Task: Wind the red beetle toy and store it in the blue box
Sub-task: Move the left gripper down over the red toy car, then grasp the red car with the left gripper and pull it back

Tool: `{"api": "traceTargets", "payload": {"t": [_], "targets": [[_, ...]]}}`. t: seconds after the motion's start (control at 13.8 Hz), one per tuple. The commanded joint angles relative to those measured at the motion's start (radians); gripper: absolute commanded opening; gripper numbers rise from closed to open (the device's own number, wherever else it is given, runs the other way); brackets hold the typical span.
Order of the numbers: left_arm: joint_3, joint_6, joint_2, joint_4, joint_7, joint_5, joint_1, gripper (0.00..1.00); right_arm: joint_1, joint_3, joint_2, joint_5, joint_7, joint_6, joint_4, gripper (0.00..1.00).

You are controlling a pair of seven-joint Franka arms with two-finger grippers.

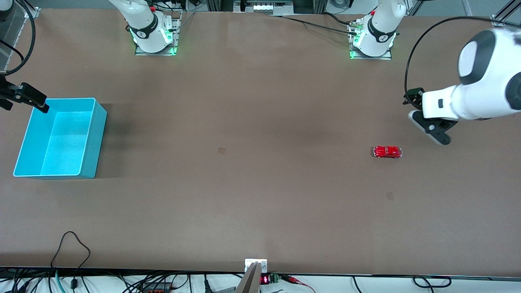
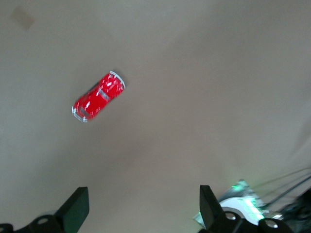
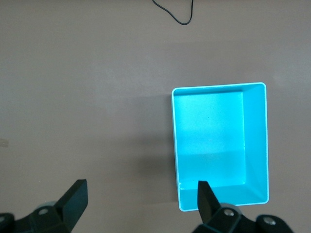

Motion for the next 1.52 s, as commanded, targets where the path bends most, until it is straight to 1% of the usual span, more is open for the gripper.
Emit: {"api": "traceTargets", "payload": {"t": [0.0, 0.22, 0.29, 0.36, 0.51, 0.73, 1.02, 1.16, 1.23, 1.45], "targets": [[-0.004, 0.183, -0.032, -0.156, 0.211, 0.021, 0.02, 1.0, -0.013, 0.009, -0.01, 0.01, -0.003, -0.003, -0.004, 1.0], [-0.004, 0.511, -0.016, -0.314, 0.424, 0.037, 0.039, 1.0, -0.012, 0.008, -0.01, 0.01, -0.003, -0.003, -0.004, 1.0], [-0.002, 0.594, 0.007, -0.338, 0.479, 0.037, 0.041, 1.0, -0.012, 0.009, -0.01, 0.008, -0.003, -0.005, -0.004, 1.0], [-0.002, 0.654, 0.04, -0.343, 0.54, 0.037, 0.047, 1.0, -0.013, 0.008, -0.01, 0.01, -0.003, -0.005, -0.004, 1.0], [-0.004, 0.77, 0.134, -0.342, 0.659, 0.038, 0.076, 1.0, -0.013, 0.009, -0.01, 0.01, -0.003, -0.005, -0.004, 1.0], [-0.004, 0.87, 0.208, -0.342, 0.765, 0.038, 0.076, 1.0, -0.013, 0.008, -0.01, 0.01, -0.003, -0.003, -0.004, 1.0], [-0.004, 0.943, 0.263, -0.342, 0.802, 0.038, 0.078, 0.99, -0.013, 0.008, -0.01, 0.01, -0.003, -0.005, -0.004, 1.0], [-0.004, 0.946, 0.272, -0.342, 0.802, 0.038, 0.078, 0.91, -0.013, 0.008, -0.009, 0.01, -0.003, -0.003, -0.004, 1.0], [-0.005, 0.946, 0.274, -0.34, 0.802, 0.038, 0.078, 0.8, -0.013, 0.008, -0.01, 0.01, -0.003, -0.005, -0.004, 1.0], [-0.007, 0.946, 0.277, -0.337, 0.802, 0.038, 0.07, 0.51, -0.013, 0.008, -0.01, 0.01, -0.003, -0.003, -0.004, 1.0]]}}
